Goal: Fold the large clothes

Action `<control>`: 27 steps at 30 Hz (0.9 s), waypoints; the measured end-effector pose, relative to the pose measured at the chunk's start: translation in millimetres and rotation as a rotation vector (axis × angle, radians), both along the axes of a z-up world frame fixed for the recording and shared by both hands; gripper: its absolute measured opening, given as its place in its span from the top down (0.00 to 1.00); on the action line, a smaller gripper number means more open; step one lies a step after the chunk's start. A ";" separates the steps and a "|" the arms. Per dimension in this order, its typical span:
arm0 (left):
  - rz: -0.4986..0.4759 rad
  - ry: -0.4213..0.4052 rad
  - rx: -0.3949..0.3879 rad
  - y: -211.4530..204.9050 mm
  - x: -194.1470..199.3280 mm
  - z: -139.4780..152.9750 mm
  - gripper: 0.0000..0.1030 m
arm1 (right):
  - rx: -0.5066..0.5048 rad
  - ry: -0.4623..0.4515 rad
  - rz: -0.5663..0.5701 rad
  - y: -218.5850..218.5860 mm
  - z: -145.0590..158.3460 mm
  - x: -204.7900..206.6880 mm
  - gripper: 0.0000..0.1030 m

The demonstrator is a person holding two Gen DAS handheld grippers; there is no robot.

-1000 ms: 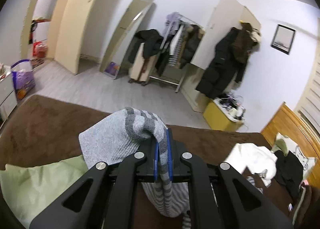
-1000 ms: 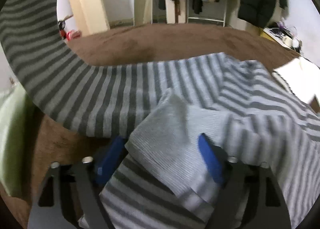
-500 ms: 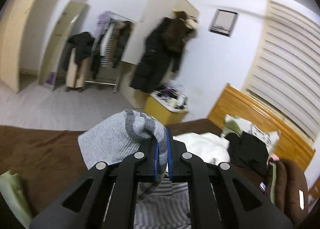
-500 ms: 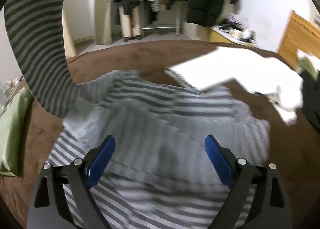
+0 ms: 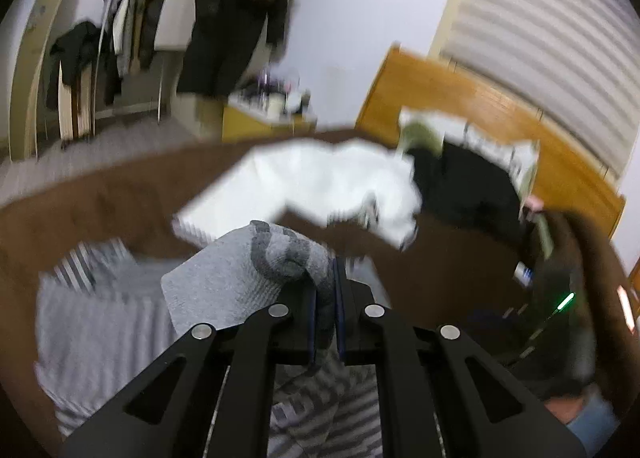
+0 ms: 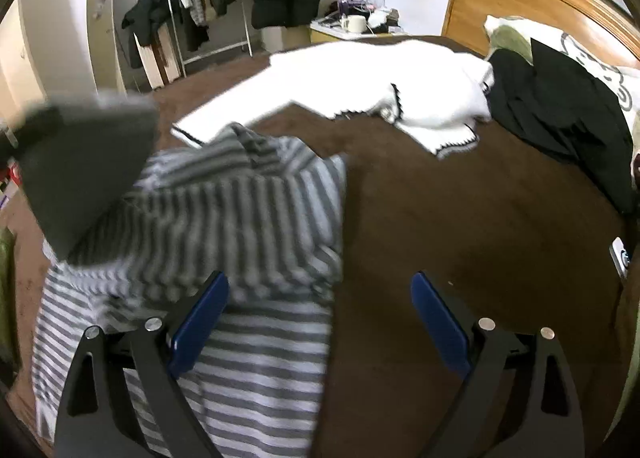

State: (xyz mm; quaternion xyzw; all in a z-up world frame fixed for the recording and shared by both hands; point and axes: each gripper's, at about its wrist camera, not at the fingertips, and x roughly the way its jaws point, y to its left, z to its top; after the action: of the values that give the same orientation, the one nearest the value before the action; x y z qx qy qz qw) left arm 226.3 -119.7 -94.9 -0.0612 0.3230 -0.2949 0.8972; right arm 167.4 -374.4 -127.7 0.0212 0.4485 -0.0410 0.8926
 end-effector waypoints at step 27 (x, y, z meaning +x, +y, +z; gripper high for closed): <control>0.176 0.187 0.320 107.3 26.4 -66.9 0.06 | -0.098 -0.006 0.374 99.2 29.3 30.9 0.11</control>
State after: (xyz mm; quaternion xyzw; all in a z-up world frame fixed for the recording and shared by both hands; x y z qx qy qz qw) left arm 252.6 -12.4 -161.9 0.0270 0.4411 -0.1531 0.8839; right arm 198.3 -275.2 -98.4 -0.1060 0.4396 0.1040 0.8858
